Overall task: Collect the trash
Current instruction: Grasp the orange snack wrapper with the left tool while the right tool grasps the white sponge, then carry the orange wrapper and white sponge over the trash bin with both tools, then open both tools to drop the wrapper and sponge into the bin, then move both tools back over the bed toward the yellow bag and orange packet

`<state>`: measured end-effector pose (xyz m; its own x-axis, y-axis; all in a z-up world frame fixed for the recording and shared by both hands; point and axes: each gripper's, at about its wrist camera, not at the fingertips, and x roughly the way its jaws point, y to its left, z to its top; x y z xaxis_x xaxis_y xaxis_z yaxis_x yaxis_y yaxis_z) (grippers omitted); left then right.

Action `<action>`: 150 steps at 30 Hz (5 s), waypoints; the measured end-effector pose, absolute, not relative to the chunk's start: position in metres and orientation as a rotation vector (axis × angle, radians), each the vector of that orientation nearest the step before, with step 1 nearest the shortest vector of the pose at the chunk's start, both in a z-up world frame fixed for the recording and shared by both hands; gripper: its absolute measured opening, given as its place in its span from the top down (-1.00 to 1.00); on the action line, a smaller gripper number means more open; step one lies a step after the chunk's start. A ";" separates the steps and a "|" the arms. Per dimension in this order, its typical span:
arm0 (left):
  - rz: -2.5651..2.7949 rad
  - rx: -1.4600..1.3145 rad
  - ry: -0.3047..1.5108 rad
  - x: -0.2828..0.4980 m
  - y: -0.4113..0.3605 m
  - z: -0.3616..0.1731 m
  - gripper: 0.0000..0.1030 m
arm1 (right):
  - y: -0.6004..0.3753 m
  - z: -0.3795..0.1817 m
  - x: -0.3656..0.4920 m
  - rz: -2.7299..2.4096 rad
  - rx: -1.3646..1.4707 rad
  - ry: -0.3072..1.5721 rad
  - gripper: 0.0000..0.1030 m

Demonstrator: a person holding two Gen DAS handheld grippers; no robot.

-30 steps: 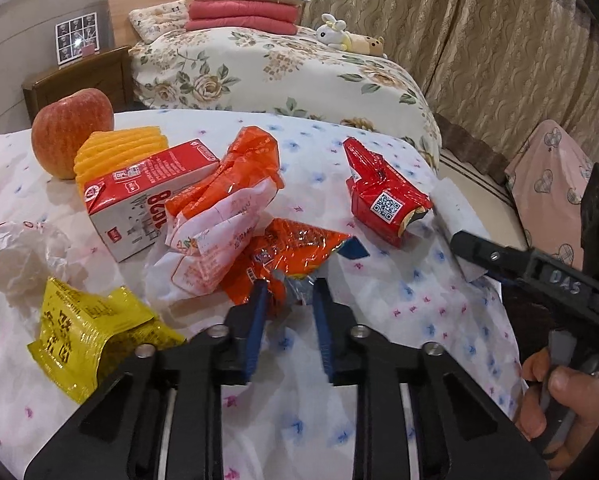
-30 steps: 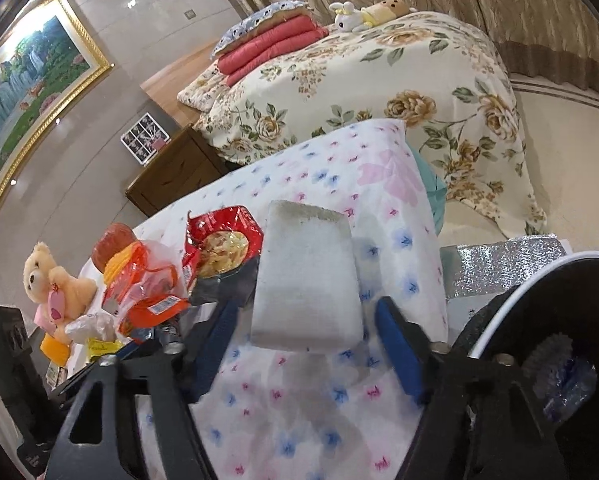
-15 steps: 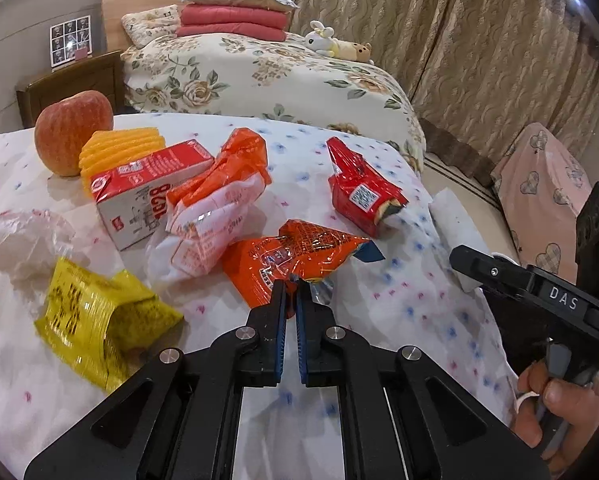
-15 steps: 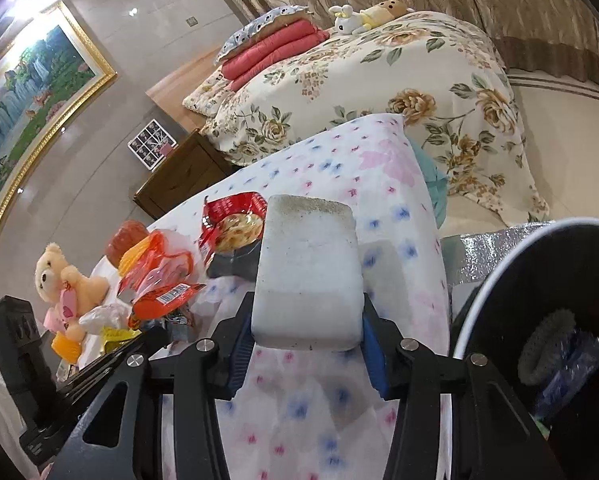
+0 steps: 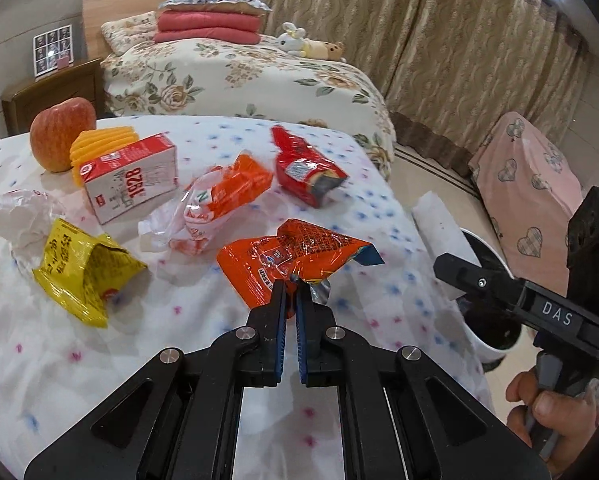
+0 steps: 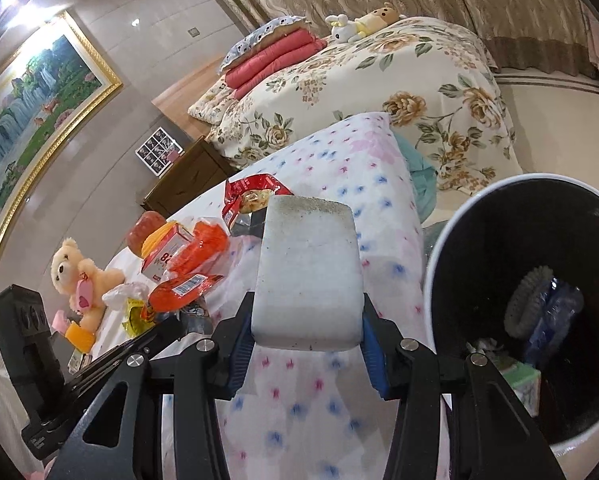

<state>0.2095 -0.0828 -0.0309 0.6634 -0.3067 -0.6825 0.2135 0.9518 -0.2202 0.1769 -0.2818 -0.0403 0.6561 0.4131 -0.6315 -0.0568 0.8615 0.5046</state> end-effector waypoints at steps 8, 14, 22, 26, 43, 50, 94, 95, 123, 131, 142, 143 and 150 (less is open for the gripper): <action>-0.341 -0.102 0.781 0.190 -0.104 -0.024 0.92 | -0.301 -0.039 0.149 0.236 0.479 0.801 0.06; -0.376 -0.082 0.780 0.183 -0.123 -0.023 0.92 | -0.320 -0.039 0.131 0.193 0.486 0.790 0.06; -0.422 -0.046 0.791 0.174 -0.149 -0.026 0.92 | -0.345 -0.045 0.114 0.139 0.502 0.785 0.06; -0.440 -0.030 0.792 0.172 -0.161 -0.025 0.92 | -0.357 -0.045 0.110 0.114 0.508 0.780 0.05; -0.511 0.017 0.791 0.172 -0.206 -0.018 0.92 | -0.389 -0.046 0.105 0.053 0.521 0.770 0.05; -0.535 0.040 0.785 0.174 -0.223 -0.015 0.92 | -0.399 -0.047 0.107 0.040 0.517 0.774 0.05; -0.550 0.055 0.842 0.209 -0.264 -0.028 0.02 | -0.438 -0.057 0.129 -0.016 0.561 0.820 -0.35; -0.541 0.051 0.838 0.208 -0.261 -0.028 -0.01 | -0.438 -0.057 0.128 -0.019 0.561 0.818 -0.41; -0.264 -0.150 0.848 0.166 -0.088 -0.045 -0.26 | -0.331 -0.047 0.127 0.151 0.512 0.811 -0.64; -0.186 -0.190 0.825 0.155 -0.048 -0.044 -0.46 | -0.295 -0.048 0.131 0.208 0.488 0.829 -0.71; -0.078 -0.261 0.835 0.155 0.004 -0.051 -0.47 | -0.246 -0.049 0.142 0.293 0.452 0.855 -0.74; -0.071 -0.267 0.833 0.156 0.007 -0.051 -0.47 | -0.243 -0.049 0.144 0.299 0.451 0.856 -0.74; -0.046 -0.297 0.821 0.163 0.025 -0.051 -0.47 | -0.218 -0.051 0.160 0.341 0.447 0.877 -0.74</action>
